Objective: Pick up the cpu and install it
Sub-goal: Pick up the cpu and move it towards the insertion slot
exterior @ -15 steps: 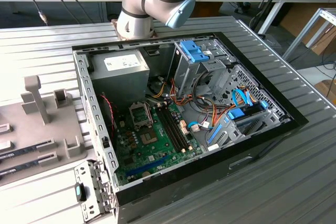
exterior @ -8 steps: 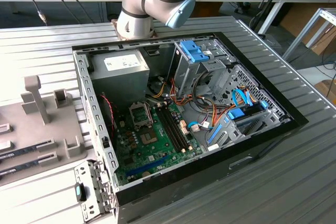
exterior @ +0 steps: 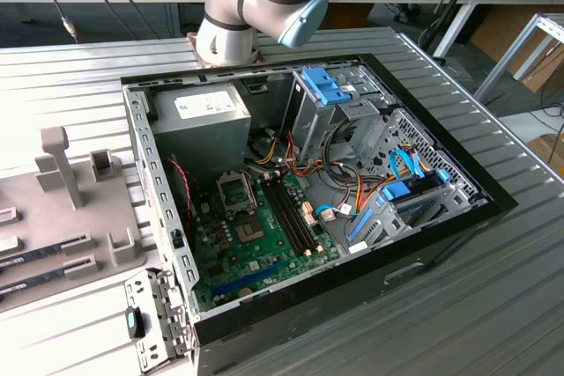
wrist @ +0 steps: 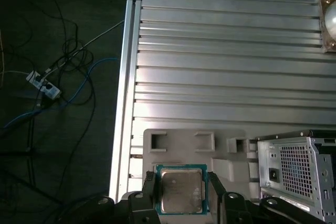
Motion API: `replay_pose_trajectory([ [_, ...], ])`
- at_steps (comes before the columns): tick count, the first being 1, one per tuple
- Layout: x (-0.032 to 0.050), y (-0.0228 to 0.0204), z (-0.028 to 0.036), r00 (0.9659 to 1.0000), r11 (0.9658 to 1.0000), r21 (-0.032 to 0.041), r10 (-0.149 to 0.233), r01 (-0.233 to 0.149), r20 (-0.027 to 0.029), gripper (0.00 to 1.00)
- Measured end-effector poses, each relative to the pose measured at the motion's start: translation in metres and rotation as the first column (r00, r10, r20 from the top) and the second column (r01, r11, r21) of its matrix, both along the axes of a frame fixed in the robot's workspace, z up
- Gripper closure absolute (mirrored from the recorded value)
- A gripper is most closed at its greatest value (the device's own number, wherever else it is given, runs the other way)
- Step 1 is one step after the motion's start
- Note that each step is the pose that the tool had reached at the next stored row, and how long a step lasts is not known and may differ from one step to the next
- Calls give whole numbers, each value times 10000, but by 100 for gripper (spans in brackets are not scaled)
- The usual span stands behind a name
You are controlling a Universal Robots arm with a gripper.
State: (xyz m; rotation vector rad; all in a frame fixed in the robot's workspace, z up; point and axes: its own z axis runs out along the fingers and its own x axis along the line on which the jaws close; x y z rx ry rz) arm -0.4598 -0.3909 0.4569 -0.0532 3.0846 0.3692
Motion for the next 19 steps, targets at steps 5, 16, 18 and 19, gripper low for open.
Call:
replay_pose_trajectory([
  [5,0,0,22,10000,10000,27,0,0,1,53],
  [16,1,0,71,10000,9999,101,0,0,0,53],
  [18,1,0,86,10000,9999,119,0,0,1,53],
  [19,0,0,90,10000,9999,124,0,0,1,53],
])
